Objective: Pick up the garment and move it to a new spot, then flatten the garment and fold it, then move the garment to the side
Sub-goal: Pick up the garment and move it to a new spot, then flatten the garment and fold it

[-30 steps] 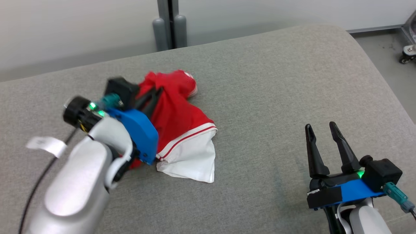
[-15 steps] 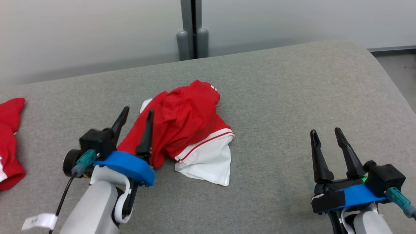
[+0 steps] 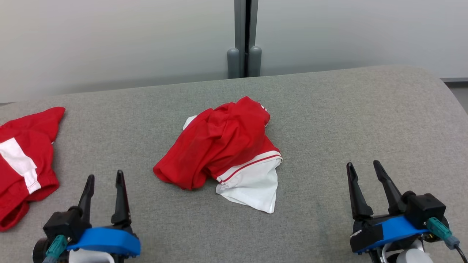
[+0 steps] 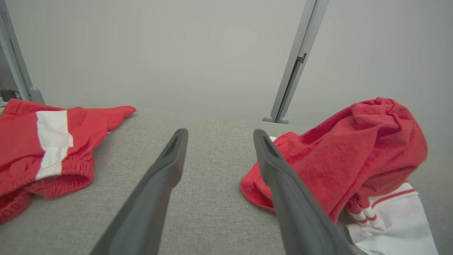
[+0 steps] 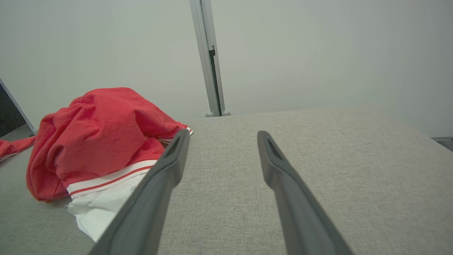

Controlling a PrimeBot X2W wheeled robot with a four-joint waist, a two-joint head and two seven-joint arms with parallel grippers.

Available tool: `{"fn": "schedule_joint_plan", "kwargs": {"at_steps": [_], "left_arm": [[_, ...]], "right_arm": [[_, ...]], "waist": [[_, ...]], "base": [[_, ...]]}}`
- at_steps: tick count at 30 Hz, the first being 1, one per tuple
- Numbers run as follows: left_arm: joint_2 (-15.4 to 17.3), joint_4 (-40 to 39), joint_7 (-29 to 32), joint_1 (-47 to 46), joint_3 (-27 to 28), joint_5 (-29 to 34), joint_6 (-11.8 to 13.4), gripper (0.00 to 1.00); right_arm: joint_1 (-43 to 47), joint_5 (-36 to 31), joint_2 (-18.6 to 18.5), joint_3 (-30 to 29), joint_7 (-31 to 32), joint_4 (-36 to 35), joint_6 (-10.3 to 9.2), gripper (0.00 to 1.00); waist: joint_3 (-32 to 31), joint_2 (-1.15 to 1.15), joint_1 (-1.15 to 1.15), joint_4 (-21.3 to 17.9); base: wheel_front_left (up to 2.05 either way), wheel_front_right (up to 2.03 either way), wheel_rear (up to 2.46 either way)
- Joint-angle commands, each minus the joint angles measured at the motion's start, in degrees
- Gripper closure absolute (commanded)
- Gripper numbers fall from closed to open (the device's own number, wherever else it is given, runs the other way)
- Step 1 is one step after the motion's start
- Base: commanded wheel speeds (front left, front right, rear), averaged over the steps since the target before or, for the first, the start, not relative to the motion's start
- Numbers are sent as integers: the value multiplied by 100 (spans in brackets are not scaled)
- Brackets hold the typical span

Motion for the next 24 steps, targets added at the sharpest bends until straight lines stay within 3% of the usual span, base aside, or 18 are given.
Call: {"fn": "schedule_joint_plan", "kwargs": {"at_steps": [1, 7, 24], "left_arm": [[39, -36, -26, 89, 101, 6, 41, 0], [52, -219, -27, 391, 399, 16, 47, 0], [191, -671, 228, 389, 154, 182, 116, 0]], "right_arm": [[58, -24, -23, -11, 41, 32, 3, 0], [130, -111, -23, -30, 169, 187, 3, 0], [-247, 52, -23, 314, 275, 436, 3, 0]], "waist": [[-8, 0, 0, 8], [-20, 0, 0, 78], [133, 0, 0, 147]], "base": [[0, 0, 0], [0, 0, 0], [0, 0, 0]]}}
